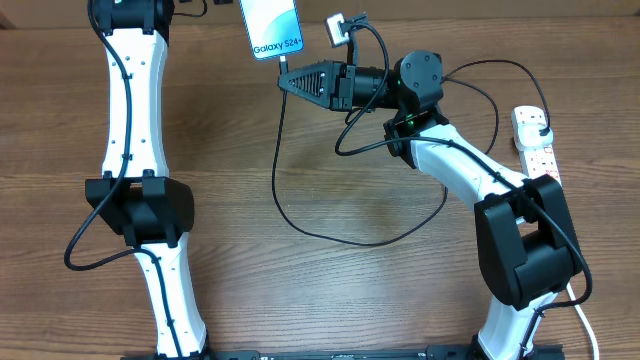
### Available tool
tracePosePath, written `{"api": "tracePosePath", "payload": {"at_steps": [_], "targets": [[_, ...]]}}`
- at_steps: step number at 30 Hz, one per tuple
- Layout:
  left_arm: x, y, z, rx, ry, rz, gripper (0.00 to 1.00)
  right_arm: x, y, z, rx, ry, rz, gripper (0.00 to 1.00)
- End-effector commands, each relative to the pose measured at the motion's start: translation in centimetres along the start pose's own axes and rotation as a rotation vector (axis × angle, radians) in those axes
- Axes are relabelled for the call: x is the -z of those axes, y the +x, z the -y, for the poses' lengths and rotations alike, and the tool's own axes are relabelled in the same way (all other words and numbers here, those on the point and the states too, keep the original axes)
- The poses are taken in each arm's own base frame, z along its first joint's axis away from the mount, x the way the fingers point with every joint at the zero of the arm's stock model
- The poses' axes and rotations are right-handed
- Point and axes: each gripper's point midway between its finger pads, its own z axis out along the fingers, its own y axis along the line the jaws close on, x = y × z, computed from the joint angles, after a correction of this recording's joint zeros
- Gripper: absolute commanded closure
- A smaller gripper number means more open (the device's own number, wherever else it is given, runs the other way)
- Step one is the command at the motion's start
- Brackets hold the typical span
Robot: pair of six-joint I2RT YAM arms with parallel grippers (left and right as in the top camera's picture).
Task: Plug charger to phone and switch on socket
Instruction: 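Align the connector with the phone port held by the left gripper, then push the connector into the phone's port with the right gripper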
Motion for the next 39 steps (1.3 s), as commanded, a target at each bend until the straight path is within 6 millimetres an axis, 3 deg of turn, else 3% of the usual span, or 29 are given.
{"api": "tracePosePath", "payload": {"at_steps": [1,39], "targets": [[0.4,-0.1,0.1,0.025,0.007,-0.002,0.96,0.0,-0.8,-1.0,0.008,-0.007,0.014,0.96],[-1.0,0.8,0.9,0.033,0.038,-0.045,0.96,0.1,-1.1,-0.9,0.008,-0.002,0.033,0.96]]}}
